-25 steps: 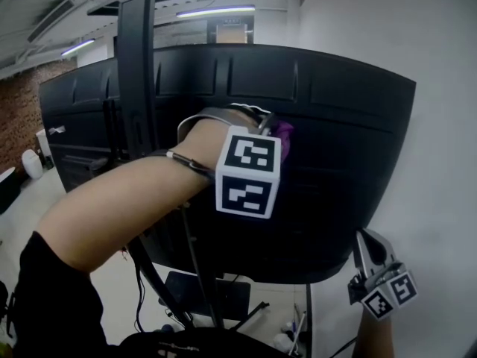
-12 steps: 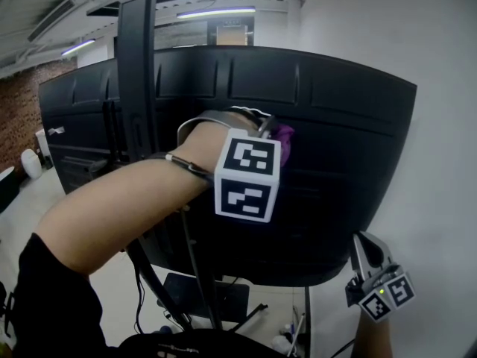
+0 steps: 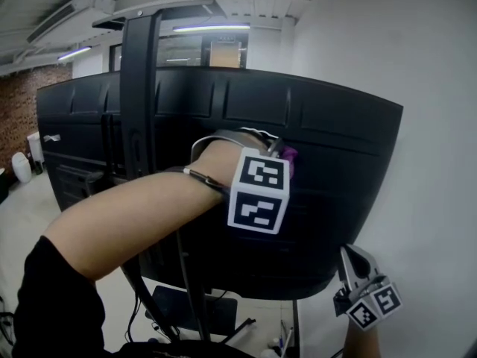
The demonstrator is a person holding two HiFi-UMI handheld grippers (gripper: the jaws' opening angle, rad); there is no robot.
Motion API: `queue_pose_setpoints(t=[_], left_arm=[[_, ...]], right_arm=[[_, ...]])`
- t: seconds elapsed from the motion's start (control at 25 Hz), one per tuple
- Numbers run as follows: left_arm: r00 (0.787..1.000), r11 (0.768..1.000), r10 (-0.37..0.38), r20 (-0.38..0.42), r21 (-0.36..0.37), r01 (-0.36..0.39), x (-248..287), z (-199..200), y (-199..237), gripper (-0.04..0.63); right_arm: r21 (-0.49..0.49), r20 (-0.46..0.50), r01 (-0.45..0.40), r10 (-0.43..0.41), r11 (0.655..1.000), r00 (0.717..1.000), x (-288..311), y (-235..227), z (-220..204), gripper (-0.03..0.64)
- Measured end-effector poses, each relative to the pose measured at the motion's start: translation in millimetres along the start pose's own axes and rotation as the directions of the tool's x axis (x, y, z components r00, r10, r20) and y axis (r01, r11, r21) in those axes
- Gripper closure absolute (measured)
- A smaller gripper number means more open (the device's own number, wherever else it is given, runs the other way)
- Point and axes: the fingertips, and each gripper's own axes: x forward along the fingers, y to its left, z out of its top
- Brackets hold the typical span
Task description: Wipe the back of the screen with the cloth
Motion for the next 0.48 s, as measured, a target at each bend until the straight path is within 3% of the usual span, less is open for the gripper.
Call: queue_pose_setpoints(t=[0.48], left_arm=[[0.999, 0.994, -0.027, 0.032, 0.108, 0.023, 49, 122, 12, 0.437]], right_arm=[[-0.001, 0.020, 0.081, -0.081, 0.997, 0.996, -46, -14, 8, 0.611]])
